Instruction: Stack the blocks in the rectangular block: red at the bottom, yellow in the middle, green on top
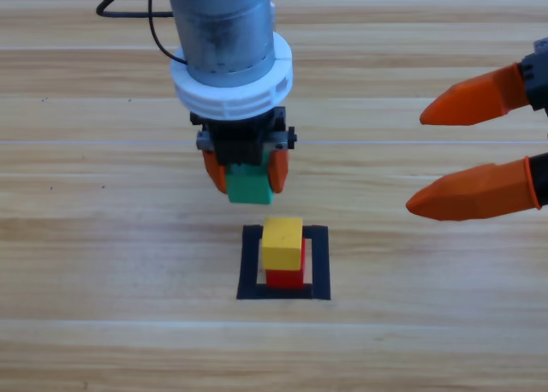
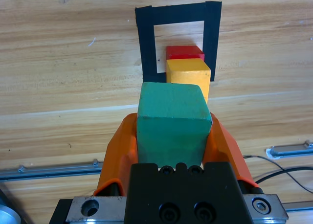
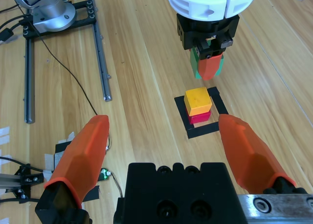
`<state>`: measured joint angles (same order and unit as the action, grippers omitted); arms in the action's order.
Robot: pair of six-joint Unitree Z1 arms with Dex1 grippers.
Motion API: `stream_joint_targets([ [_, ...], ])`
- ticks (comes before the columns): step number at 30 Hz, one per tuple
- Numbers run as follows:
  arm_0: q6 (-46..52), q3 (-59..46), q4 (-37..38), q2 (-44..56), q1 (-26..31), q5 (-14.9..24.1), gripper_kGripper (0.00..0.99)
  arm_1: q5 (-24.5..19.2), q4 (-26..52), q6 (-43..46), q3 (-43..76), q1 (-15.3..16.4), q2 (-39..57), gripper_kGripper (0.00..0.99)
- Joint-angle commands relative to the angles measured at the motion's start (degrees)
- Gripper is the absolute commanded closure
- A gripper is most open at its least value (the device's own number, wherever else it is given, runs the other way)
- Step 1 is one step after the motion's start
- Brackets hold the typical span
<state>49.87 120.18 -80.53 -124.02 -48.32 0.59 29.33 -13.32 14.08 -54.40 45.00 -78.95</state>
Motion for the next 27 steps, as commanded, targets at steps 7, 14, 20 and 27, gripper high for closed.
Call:
stream_joint_targets([
  [7, 1.63, -0.04, -0.15, -3.42, -2.66, 0.38, 0.99, -0.5, 0.75, 0.51, 1.67, 1.23, 0.64, 0.005],
  [14, 1.89, 0.4, 0.03, -5.27, -2.83, 0.38, 0.99, -0.5, 0.75, 0.51, 1.75, 1.23, 0.64, 0.005],
  [20, 1.98, 0.93, 0.2, -5.97, -3.01, 0.38, 0.99, -0.5, 0.75, 0.51, 1.84, 1.23, 0.91, 0.005],
  [27, 2.24, 1.54, 0.2, -6.41, -3.27, 0.38, 0.99, -0.5, 0.75, 0.51, 1.84, 1.23, 0.91, 0.005],
])
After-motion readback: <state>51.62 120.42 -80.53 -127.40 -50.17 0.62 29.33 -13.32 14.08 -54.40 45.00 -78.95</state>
